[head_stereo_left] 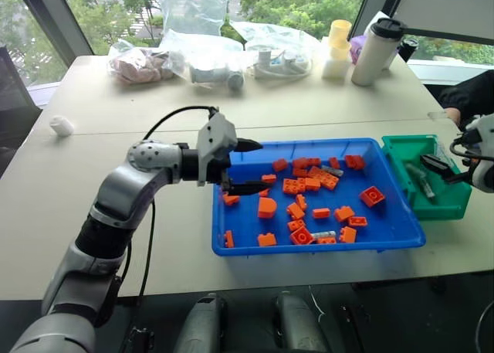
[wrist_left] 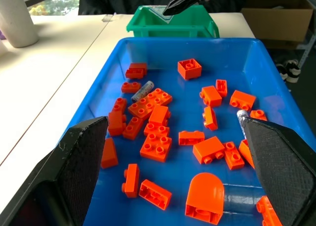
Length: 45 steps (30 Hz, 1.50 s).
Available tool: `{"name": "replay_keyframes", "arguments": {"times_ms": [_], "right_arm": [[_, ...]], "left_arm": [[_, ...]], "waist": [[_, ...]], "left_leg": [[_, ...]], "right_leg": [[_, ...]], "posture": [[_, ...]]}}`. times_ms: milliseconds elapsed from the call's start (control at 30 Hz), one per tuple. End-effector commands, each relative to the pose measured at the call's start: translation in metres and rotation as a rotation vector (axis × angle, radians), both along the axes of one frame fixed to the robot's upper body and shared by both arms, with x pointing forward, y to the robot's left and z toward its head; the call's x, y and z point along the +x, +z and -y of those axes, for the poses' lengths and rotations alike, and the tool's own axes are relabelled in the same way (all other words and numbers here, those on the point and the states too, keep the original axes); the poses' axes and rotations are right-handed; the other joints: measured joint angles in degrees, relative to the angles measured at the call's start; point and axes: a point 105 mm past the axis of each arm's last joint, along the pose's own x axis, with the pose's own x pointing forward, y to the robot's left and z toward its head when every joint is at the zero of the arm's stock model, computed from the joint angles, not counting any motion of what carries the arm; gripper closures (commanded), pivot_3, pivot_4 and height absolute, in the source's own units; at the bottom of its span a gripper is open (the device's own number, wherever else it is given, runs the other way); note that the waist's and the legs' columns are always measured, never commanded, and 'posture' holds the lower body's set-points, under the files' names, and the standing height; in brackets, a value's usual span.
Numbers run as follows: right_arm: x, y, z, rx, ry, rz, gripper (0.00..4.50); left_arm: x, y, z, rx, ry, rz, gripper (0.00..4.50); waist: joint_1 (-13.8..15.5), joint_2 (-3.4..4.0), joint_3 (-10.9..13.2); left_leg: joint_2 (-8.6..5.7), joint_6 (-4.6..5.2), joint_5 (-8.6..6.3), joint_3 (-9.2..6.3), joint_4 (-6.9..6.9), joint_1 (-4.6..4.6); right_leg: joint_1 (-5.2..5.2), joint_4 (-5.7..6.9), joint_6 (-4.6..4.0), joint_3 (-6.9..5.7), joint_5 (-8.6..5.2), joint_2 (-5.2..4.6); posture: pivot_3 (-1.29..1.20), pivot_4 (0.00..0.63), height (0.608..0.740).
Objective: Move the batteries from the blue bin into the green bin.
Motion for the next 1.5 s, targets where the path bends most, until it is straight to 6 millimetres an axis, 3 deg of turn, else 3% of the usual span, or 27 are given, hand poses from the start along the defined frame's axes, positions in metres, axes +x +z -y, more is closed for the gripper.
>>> {"name": "replay_keyframes", "arguments": {"times_ms": [33, 100, 167, 200, 333, 433, 567, 700, 867, 1167, 1500], "right_arm": [[0.002, 0.026, -0.005, -0.059, 0.043, 0.088, 0.02], [0.002, 0.035, -0.021, -0.084, 0.143, 0.108, 0.02], [-0.004, 0.045, -0.069, -0.056, 0.394, 0.078, 0.02], [-0.008, 0.047, -0.083, -0.047, 0.467, 0.06, 0.02], [-0.052, 0.027, -0.146, -0.007, 0.872, -0.192, 0.02], [-0.071, 0.01, -0.166, -0.039, 1.031, -0.348, 0.02], [-0.071, -0.008, -0.17, -0.098, 1.103, -0.422, 0.02], [-0.063, -0.035, -0.175, -0.193, 1.2, -0.484, 0.02], [-0.054, -0.052, -0.18, -0.23, 1.234, -0.491, 0.02], [-0.051, -0.066, -0.192, -0.243, 1.317, -0.503, 0.02], [-0.035, -0.087, -0.19, -0.41, 1.314, -0.474, 0.02]], "left_arm": [[-0.001, 0.008, -0.004, -0.014, 0.012, 0.041, 0.0], [-0.002, 0.008, -0.005, -0.011, 0.011, 0.036, 0.0], [-0.011, 0.007, -0.008, 0.01, -0.019, 0.014, 0.0], [-0.013, 0.007, -0.009, 0.018, -0.029, 0.006, 0.0], [-0.03, 0.001, -0.015, 0.098, -0.082, -0.02, 0.0], [-0.035, -0.004, -0.021, 0.17, -0.087, -0.014, 0.0], [-0.03, -0.017, -0.028, 0.282, -0.051, 0.054, 0.0], [-0.031, -0.011, -0.027, 0.243, -0.033, 0.047, 0.0], [-0.031, -0.01, -0.031, 0.243, 0.002, 0.053, 0.0], [-0.029, -0.009, -0.029, 0.225, 0.022, 0.049, 0.0], [-0.027, -0.007, -0.029, 0.222, 0.023, 0.052, 0.0]], "waist": [[0.0, 0.0, 0.0], [-0.01, 0.0, 0.0], [-0.27, 0.09, 0.03], [-0.46, 0.15, 0.02], [0.01, 0.14, 0.02], [0.18, 0.13, 0.02], [0.14, 0.09, 0.02], [0.04, 0.08, 0.03], [0.02, 0.08, 0.03], [0.11, 0.08, 0.03], [0.05, -0.28, -0.19]], "left_leg": [[0.0, 0.0, 0.0, 0.0, 0.0, 0.0], [0.0, 0.0, 0.0, 0.0, 0.0, 0.0], [0.0, 0.0, 0.0, 0.0, 0.0, 0.0], [0.02, 0.0, 0.0, 0.02, -0.01, 0.0], [0.11, 0.0, 0.0, -0.07, 0.0, 0.01], [0.09, 0.01, -0.01, -0.12, 0.04, 0.01], [0.04, 0.02, -0.02, -0.11, 0.11, 0.05], [0.04, 0.02, -0.02, -0.1, 0.11, 0.04], [0.07, 0.02, -0.01, -0.11, 0.09, 0.03], [0.04, 0.01, -0.01, -0.13, 0.09, 0.01], [0.06, 0.01, -0.01, -0.16, 0.09, 0.16]], "right_leg": [[0.0, 0.0, 0.0, 0.0, 0.0, 0.0], [0.0, 0.0, 0.0, 0.0, 0.0, 0.0], [0.0, 0.0, 0.0, 0.0, 0.0, 0.0], [-0.05, 0.02, 0.0, 0.04, 0.0, 0.02], [-0.01, 0.04, 0.0, 0.02, 0.0, 0.15], [0.13, -0.05, 0.0, -0.03, 0.0, 0.11], [0.22, -0.08, 0.01, -0.1, 0.0, 0.03], [0.19, -0.08, 0.01, -0.11, 0.0, 0.03], [0.13, -0.06, 0.0, -0.1, 0.0, 0.05], [0.13, -0.06, 0.0, -0.11, 0.0, 0.02], [0.3, -0.07, 0.0, -0.13, 0.0, 0.04]], "posture": [[0.0, 0.15, 0.74], [0.0, 0.15, 0.74], [0.0, 0.15, 0.74], [0.0, 0.15, 0.74], [0.0, 0.15, 0.74], [0.0, 0.15, 0.74], [0.0, 0.15, 0.74], [0.0, 0.15, 0.74], [0.0, 0.15, 0.74], [0.0, 0.15, 0.74], [0.0, 0.15, 0.74]]}}
